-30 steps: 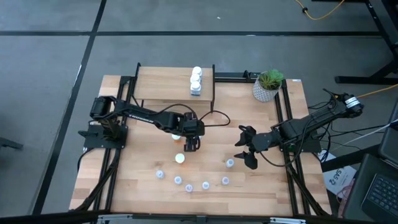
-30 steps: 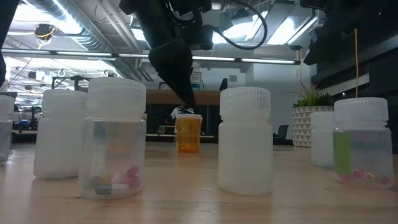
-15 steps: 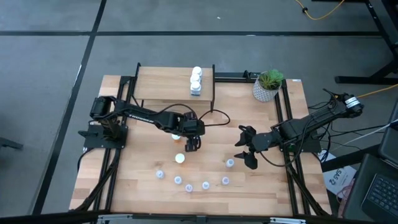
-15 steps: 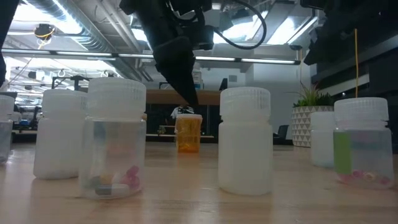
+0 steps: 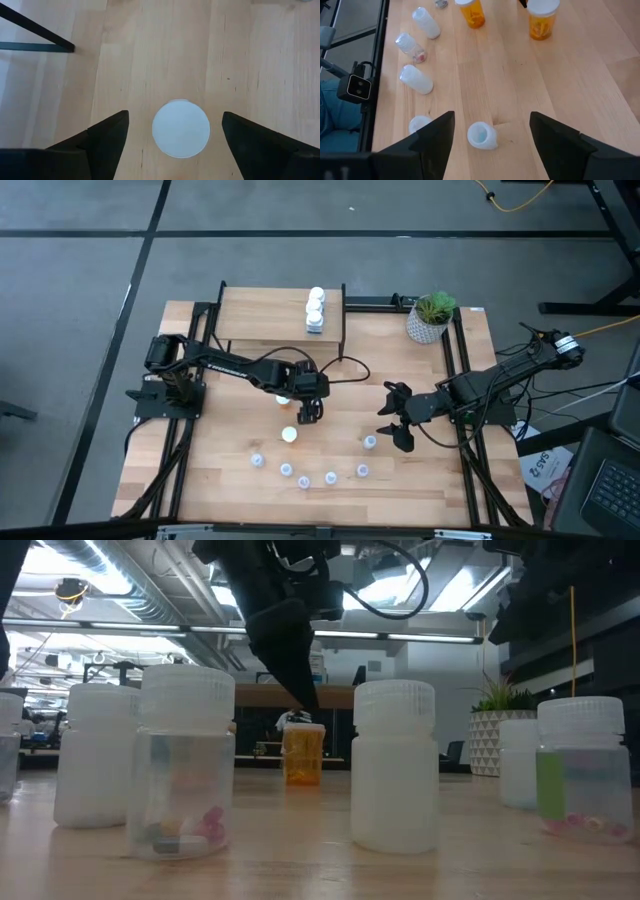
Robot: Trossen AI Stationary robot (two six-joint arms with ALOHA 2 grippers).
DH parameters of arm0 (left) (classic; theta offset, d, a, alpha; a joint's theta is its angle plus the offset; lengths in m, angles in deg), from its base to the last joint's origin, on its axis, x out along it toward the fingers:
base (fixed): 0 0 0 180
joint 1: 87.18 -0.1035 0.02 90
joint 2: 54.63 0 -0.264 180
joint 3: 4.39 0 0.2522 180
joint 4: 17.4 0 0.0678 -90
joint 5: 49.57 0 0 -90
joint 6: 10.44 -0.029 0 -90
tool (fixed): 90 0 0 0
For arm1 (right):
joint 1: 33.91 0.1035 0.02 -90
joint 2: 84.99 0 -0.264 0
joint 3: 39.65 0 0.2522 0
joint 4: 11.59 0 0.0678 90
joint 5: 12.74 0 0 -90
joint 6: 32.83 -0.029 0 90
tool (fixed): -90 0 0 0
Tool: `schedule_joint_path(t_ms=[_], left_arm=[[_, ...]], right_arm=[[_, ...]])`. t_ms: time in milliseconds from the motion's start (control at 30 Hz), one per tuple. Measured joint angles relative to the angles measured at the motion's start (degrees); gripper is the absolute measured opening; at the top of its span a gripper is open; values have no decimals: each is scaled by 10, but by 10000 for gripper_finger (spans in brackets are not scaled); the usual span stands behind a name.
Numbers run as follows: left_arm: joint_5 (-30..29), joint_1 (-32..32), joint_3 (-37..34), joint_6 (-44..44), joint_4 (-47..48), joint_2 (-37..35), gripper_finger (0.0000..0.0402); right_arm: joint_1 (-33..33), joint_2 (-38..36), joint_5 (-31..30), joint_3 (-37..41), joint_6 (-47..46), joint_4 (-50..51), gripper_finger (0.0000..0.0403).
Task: Pick and place medicine bottles onto shelf by color
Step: Put the top right orange pill bottle on the shelf
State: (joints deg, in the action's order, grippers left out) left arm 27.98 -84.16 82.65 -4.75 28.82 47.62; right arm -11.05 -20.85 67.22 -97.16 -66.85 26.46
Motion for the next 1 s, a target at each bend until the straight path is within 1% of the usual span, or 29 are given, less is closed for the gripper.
schedule_joint_path(t_ms=[467, 1000], left_arm=[[5, 1, 0, 3, 3, 18, 316], [12, 1, 0, 18, 15, 17, 316]], right_arm=[[0, 0, 0, 0, -1, 3, 261], [0, 0, 1, 0, -2, 4, 261]])
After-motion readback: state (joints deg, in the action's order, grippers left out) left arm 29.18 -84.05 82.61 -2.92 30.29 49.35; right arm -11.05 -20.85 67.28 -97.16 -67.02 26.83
